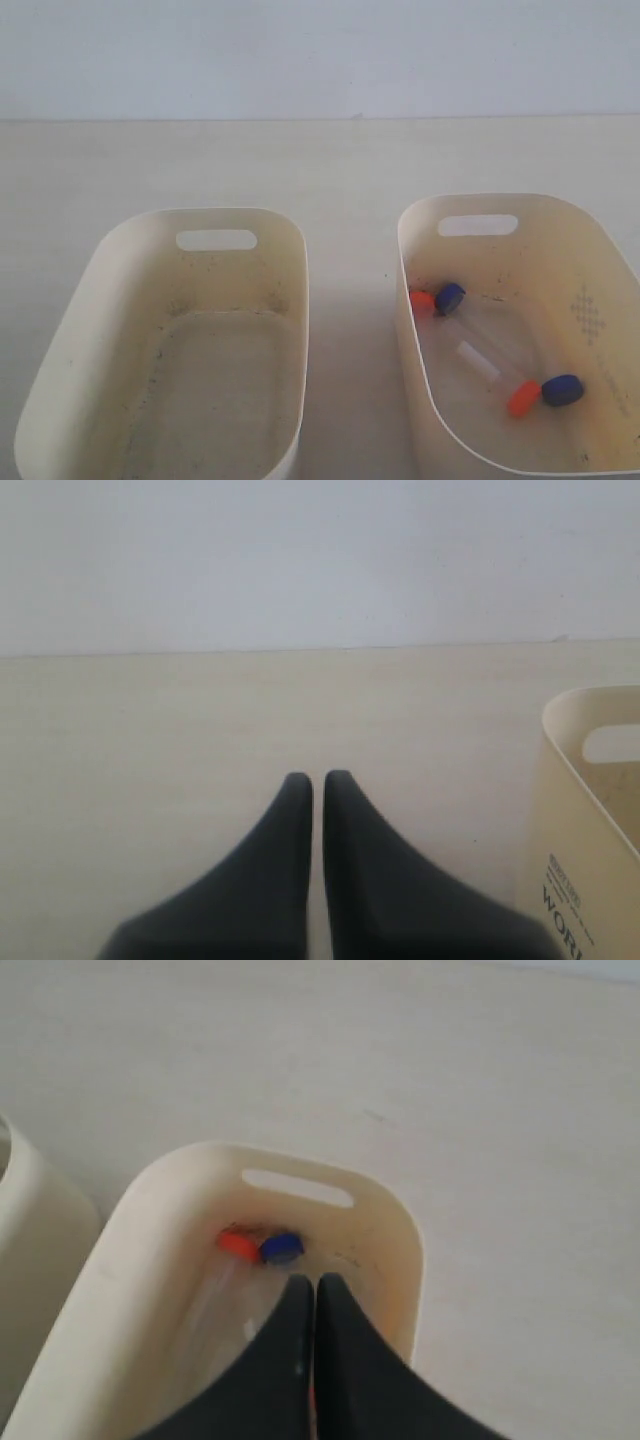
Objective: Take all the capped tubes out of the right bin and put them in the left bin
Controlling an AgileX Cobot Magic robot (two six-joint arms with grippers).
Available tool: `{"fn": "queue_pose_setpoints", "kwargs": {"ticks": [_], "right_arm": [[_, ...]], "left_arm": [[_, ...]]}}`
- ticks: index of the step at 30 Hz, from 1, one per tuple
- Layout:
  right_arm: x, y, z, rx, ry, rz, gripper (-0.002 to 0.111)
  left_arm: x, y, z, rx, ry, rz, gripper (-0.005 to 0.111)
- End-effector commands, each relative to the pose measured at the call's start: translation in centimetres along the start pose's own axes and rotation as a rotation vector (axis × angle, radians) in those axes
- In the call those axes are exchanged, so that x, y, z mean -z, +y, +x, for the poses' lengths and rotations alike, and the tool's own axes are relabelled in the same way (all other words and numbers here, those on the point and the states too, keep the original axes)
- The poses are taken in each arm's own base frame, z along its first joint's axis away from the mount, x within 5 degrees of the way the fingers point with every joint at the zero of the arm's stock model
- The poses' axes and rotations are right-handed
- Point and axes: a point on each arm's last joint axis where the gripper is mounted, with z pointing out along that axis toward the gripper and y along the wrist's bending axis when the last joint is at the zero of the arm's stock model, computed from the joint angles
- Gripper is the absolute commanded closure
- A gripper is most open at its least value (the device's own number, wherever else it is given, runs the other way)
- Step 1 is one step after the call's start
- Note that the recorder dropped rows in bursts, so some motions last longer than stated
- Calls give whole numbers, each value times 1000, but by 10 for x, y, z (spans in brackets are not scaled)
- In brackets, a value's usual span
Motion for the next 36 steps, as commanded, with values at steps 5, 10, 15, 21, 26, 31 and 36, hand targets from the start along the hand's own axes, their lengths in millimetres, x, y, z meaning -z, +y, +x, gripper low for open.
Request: {"fn": "queue_pose_setpoints", "kwargs": {"ticks": [5, 10, 15, 21, 26, 31, 36], "right_arm": [[-38, 22, -21, 174, 301, -122, 109], [-61, 32, -14, 238, 425, -36, 109], [-74, 31, -9, 125, 524, 28, 109], [-82, 32, -7, 107, 558, 13, 109], [-100, 33, 0, 103, 661, 6, 109], [-139, 34, 9, 59, 763, -21, 109], [-160, 33, 8, 40, 706, -12, 109]], "left_arm": [[0, 0, -2, 7, -13, -2, 102], [0, 0, -2, 7, -13, -2, 102], [0, 0, -2, 7, -13, -2, 102], [0, 0, -2, 7, -13, -2, 102], [0, 0, -2, 7, -13, -2, 102], [0, 0, -2, 7, -13, -2, 102], [0, 0, -2, 7, -13, -2, 102]]}}
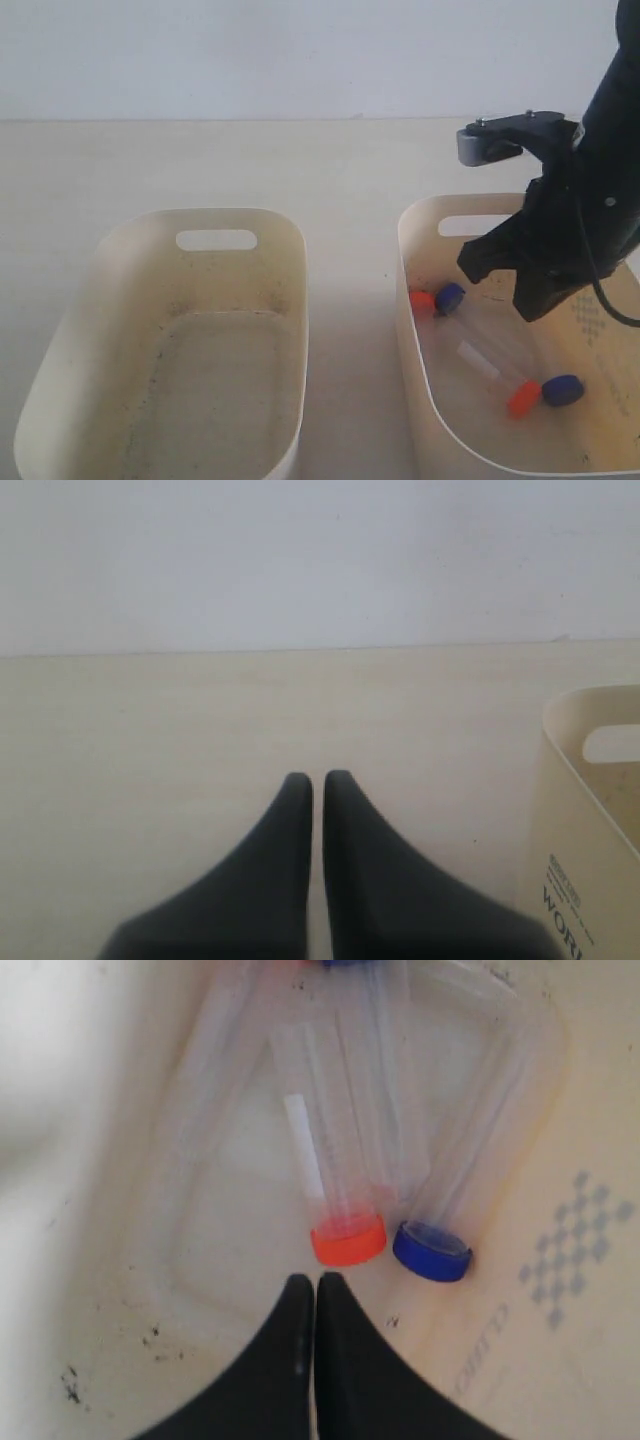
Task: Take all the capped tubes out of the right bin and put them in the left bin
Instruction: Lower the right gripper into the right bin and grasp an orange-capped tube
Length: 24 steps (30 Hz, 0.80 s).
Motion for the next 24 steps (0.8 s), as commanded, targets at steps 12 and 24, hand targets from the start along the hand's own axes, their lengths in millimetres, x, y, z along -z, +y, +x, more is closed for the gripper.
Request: {"fn": "queue_pose_setpoints", "kwargs": {"ticks": [12, 24], "right_arm": [[-26, 0, -19, -43, -16, -19, 109], [-30, 13, -14, -50, 46, -89, 109]], "left_arm": [[0, 0, -2, 7, -13, -2, 102], [0, 0, -2, 7, -13, -2, 102]]}}
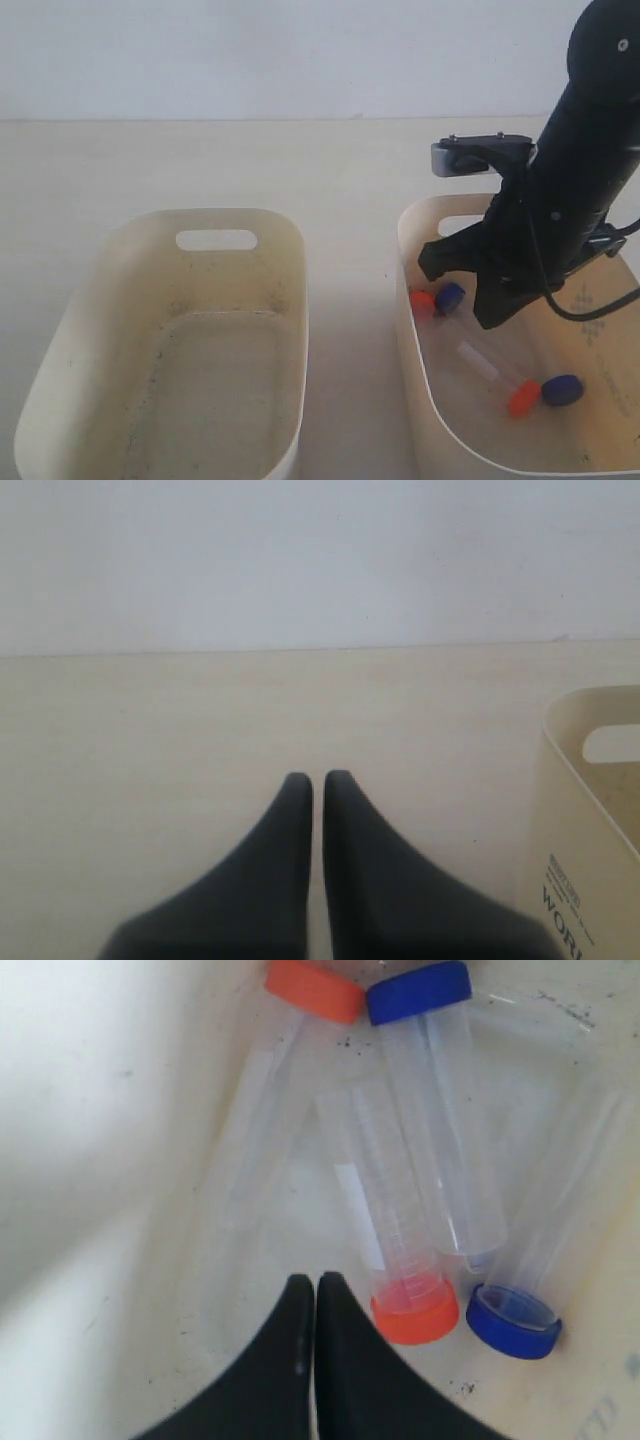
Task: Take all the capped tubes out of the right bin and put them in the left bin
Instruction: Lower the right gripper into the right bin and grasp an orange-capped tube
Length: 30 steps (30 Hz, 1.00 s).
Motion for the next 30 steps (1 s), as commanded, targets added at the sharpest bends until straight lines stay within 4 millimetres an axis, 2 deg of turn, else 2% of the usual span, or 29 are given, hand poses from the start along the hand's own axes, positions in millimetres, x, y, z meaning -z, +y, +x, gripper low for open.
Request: {"fn": "queue_pose_setpoints", "kwargs": {"ticks": [1, 6, 12, 20, 30], "right_arm": [[0, 9, 5, 32, 48, -9, 109], [12, 22, 12, 75, 9, -12, 109], [28, 15, 17, 65, -58, 88, 109], [2, 8, 26, 57, -63, 93, 109], [-15, 3, 27, 63, -161, 94, 109]], "left_arm": [[0, 0, -2, 7, -13, -2, 102], [0, 0, -2, 7, -13, -2, 102], [0, 0, -2, 7, -13, -2, 102], [0, 0, -2, 7, -13, -2, 102], [0, 0, -2, 7, -13, -2, 102]]}}
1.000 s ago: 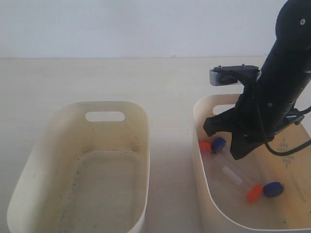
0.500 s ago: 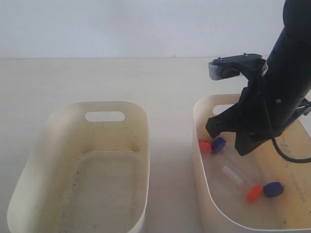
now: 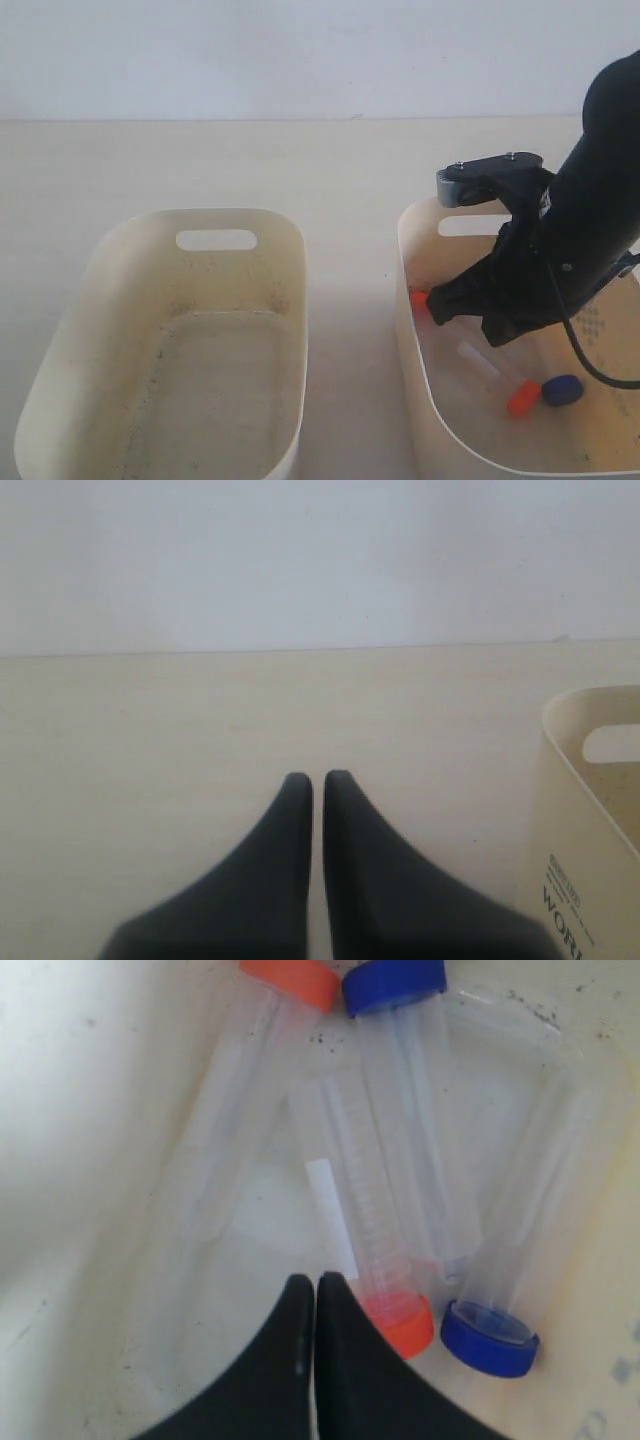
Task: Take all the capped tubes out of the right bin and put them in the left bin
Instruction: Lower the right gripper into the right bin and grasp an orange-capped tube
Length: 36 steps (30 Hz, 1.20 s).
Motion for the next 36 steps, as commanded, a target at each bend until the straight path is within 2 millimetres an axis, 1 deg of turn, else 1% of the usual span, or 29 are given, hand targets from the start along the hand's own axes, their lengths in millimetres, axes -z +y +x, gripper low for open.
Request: {"fn": "queue_pose_setpoints", "kwargs": {"ticks": [1, 6, 10, 13, 15, 19, 20, 24, 36], "right_arm": [[-3, -1, 0, 14, -47, 7, 109], [-8, -2, -2, 49, -46, 13, 109], [-23, -3, -3, 72, 3, 22, 109], [-27, -3, -4, 71, 14, 23, 104], [-26, -3, -4, 78, 9, 23, 93], [-26, -3, -5, 120, 1, 23, 62], [-26, -3, -5, 120, 1, 23, 58], [-27, -3, -5, 120, 5, 23, 57], [-46, -6, -7, 129, 48, 37, 57]], "left_arm": [[0, 0, -2, 7, -13, -2, 102], [0, 0, -2, 7, -13, -2, 102], [0, 0, -2, 7, -13, -2, 102], [0, 0, -2, 7, -13, -2, 102], [0, 0, -2, 7, -13, -2, 102], [0, 0, -2, 7, -13, -2, 102], [0, 0, -2, 7, -13, -2, 102], [0, 0, -2, 7, -13, -2, 102], [0, 0, -2, 7, -13, -2, 102]]}}
